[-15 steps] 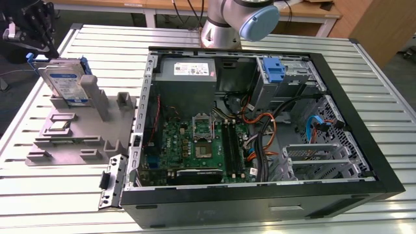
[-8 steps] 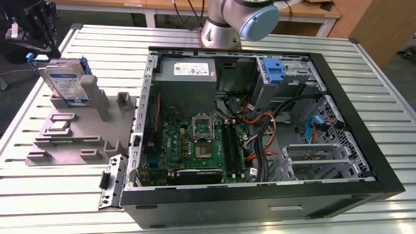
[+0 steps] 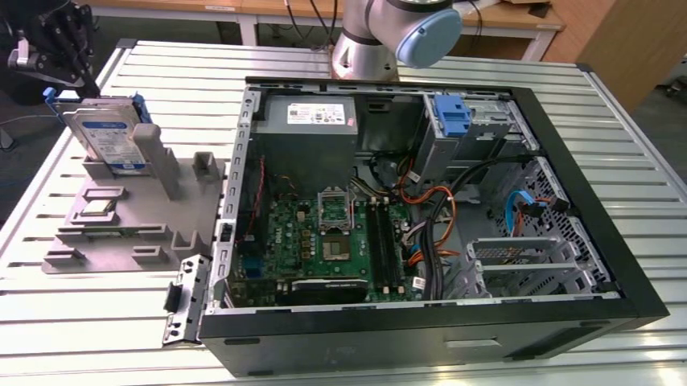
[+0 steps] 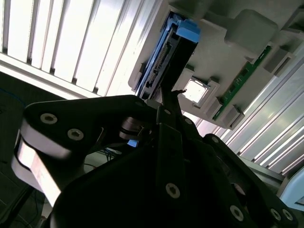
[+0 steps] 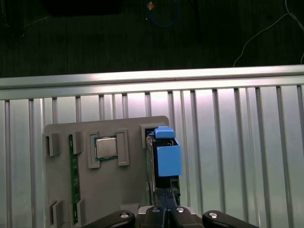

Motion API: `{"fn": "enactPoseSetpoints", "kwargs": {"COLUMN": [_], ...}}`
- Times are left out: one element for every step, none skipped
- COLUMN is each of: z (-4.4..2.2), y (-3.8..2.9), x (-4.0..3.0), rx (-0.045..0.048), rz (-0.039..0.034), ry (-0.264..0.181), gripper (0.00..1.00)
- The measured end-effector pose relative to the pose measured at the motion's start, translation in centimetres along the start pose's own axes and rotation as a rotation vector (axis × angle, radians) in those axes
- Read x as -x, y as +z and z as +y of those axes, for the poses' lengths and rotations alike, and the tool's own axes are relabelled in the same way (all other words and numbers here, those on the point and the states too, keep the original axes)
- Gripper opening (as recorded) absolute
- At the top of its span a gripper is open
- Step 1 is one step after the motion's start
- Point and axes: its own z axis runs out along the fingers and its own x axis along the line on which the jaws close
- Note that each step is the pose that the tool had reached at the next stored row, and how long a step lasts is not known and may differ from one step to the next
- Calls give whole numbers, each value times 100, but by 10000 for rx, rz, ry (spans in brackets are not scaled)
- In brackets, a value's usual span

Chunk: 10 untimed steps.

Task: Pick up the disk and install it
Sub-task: 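Pick up the disk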

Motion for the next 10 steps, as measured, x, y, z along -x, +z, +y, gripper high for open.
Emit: {"fn": "enactPoseSetpoints", "kwargs": {"z": [0,0,0,0,0,0,0,0,0,0], "y": [1,1,1,1,2,2,3,3,3,4], "x": [-1,-1,-1,-1,-1,-2,-1,-1,-2,-1], "rx": [0,1,1,2,2,2,1,1,1,1], "rz": [0,1,1,1,1,1,1,0,1,0], "ry": [0,-2,-2,-2,-2,-2,-1,-2,-2,-2], "gripper": [10,10,10,10,10,10,11,11,17,17]}}
